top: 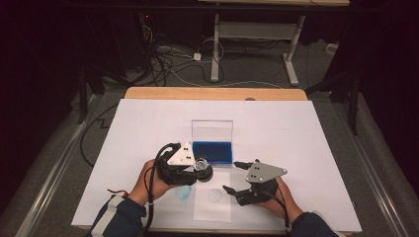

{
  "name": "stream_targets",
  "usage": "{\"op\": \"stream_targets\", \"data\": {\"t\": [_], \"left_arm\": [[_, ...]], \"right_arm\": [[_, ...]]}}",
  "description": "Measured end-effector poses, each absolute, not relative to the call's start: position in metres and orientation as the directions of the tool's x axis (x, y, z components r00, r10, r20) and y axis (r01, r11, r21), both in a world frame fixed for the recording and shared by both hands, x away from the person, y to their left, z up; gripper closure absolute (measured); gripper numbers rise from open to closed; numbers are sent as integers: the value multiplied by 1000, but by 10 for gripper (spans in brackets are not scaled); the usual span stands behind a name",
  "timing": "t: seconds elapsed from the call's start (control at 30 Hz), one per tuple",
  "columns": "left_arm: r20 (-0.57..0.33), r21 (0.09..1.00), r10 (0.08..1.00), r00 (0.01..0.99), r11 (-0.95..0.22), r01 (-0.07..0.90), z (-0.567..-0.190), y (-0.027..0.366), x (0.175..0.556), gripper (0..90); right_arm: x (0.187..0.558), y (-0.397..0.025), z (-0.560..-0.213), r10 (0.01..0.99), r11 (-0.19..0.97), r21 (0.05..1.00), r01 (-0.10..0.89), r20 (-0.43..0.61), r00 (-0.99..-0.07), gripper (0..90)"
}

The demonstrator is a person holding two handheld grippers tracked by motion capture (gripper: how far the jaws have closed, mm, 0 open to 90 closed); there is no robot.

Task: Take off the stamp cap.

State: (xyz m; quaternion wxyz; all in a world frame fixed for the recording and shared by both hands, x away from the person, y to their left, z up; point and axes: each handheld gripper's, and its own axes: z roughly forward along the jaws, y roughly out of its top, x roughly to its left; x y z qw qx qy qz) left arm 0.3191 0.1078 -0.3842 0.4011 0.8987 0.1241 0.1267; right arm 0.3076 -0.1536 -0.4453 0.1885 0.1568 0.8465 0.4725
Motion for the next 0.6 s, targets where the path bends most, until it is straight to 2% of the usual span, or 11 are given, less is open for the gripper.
{"op": "stream_targets", "data": {"t": [0.27, 0.6], "left_arm": [[114, 764, 304, 946, -636, 112, -385, 103, 316, 544], [101, 777, 320, 942, -617, 126, -387, 102, 316, 544]], "right_arm": [[308, -113, -455, 373, 509, 858, 71, -146, -916, 203], [308, -102, -457, 401, 479, 876, 56, -162, -902, 302]]}}
